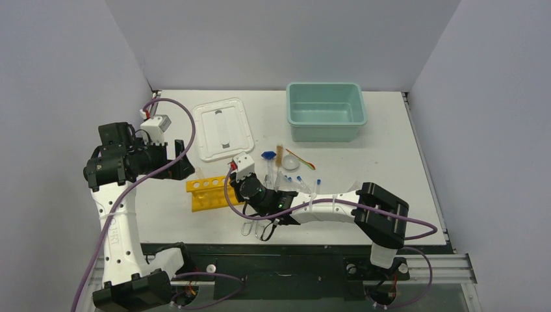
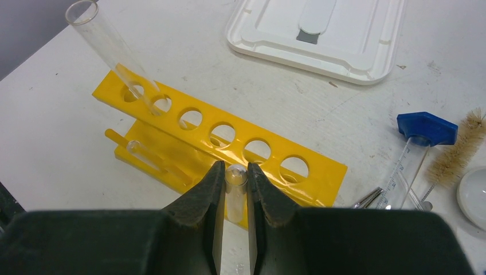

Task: Organize the chemistry lab equipment
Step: Insert the test tube into the slot of the test tube rack, then pick up the test tube at the center of the board.

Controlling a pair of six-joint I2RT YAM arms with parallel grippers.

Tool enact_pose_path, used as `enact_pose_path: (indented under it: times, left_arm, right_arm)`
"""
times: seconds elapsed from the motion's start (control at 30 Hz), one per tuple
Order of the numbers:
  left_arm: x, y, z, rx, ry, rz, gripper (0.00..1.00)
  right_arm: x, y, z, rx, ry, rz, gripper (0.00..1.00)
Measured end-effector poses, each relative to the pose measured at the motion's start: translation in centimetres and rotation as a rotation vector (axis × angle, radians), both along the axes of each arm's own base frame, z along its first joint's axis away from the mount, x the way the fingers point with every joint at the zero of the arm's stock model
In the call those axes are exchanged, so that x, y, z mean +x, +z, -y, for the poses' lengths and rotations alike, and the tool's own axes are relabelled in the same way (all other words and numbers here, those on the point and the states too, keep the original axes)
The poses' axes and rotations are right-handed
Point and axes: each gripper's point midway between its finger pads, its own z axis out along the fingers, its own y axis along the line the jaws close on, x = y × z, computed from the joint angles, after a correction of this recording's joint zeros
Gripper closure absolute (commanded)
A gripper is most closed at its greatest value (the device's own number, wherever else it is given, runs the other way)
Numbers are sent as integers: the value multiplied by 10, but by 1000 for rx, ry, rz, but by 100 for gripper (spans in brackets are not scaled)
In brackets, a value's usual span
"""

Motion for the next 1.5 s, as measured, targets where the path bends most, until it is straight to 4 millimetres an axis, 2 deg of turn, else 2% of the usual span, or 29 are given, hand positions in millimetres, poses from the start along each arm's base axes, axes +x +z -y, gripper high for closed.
enact_pose_path:
  times: [0.37,0.7,1.2,1.5]
  left_arm:
    - [0,0,-1,8,-9,4,3]
    - [0,0,-2,10,-7,5,3]
    - [0,-1,-2,14,-10,7,3]
    - [0,-1,-3,15,-5,7,3]
  right_arm:
    - [-1,4,-3,17,12,-2,100]
    - [0,21,-7,62,15,14,100]
    - [10,9,-3,40,-1,3,100]
    - [10,11,-6,53,6,1,100]
